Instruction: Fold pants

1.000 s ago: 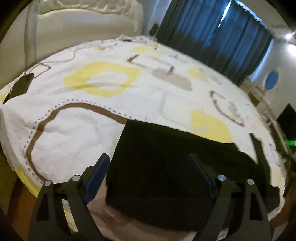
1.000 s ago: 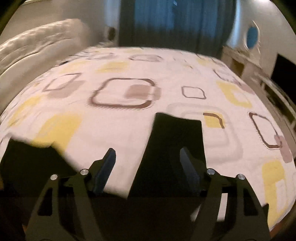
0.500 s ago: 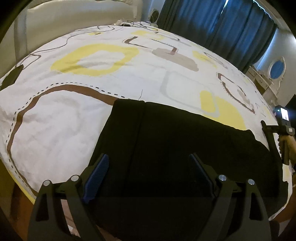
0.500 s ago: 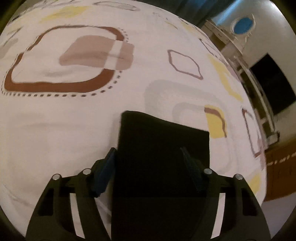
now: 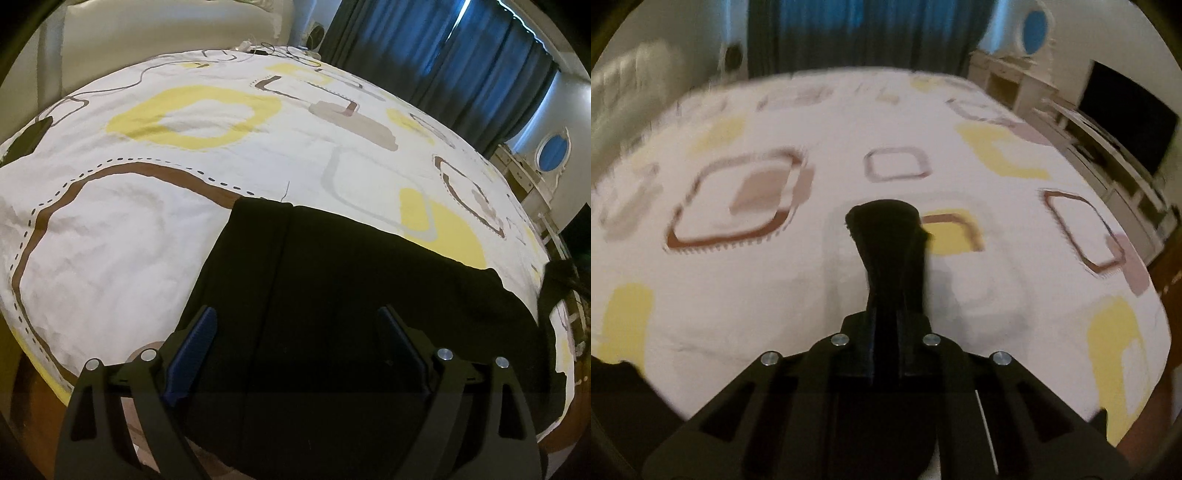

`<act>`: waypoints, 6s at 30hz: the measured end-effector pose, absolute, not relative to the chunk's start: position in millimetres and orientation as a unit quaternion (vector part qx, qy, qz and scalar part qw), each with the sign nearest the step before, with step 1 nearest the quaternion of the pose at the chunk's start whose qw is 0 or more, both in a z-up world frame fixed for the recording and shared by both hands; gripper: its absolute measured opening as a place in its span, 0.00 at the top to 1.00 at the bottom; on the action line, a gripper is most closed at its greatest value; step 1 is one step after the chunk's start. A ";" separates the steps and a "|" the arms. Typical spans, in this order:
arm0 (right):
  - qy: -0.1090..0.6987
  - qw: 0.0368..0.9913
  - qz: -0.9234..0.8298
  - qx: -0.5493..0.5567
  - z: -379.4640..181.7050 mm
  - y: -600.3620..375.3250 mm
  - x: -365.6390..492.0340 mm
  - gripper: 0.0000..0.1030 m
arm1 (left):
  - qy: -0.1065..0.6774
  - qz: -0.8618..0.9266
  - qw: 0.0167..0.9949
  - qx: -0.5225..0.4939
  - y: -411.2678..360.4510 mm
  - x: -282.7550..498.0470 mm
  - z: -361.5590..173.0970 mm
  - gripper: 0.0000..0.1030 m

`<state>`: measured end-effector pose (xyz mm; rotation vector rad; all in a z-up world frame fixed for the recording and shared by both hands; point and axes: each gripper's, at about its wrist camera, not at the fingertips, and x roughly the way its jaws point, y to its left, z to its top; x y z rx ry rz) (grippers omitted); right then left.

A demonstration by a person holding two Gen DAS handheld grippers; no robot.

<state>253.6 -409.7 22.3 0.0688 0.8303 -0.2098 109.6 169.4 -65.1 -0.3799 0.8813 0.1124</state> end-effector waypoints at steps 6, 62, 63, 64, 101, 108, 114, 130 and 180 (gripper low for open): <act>0.350 0.920 -0.140 0.107 51.4 -497.5 145.9 0.93 | 0.427 0.057 0.886 -0.171 162.2 108.2 -62.1 0.15; 0.244 0.765 -0.163 0.573 -135.7 -661.9 -66.5 0.76 | 0.443 0.054 0.881 -0.155 122.9 104.5 -70.5 0.15; 0.243 0.770 -0.165 0.566 -132.8 -661.1 -66.5 0.80 | 0.444 0.054 0.881 -0.152 122.5 104.5 -70.5 0.15; 0.241 0.775 -0.166 0.560 -129.6 -661.1 -67.6 0.84 | 0.444 0.054 0.882 -0.150 121.9 104.4 -70.7 0.15; 0.452 0.791 0.038 0.411 -96.6 -741.8 31.8 0.32 | 0.435 0.066 0.888 -0.131 115.6 104.1 -76.0 0.14; 0.451 0.762 0.137 0.444 -114.0 -728.7 42.8 0.14 | 0.438 0.072 0.887 -0.125 113.2 108.0 -76.4 0.13; 0.446 0.764 0.158 0.438 -115.0 -725.8 42.7 0.18 | 0.439 0.074 0.887 -0.121 112.4 108.8 -77.1 0.13; 0.493 0.806 0.087 0.316 -91.6 -707.2 40.2 0.83 | 0.438 0.079 0.888 -0.116 110.6 110.1 -78.4 0.12; 0.459 0.877 -0.039 0.138 21.2 -523.2 39.9 0.86 | 0.390 0.048 0.915 -0.087 106.4 100.3 -85.3 0.05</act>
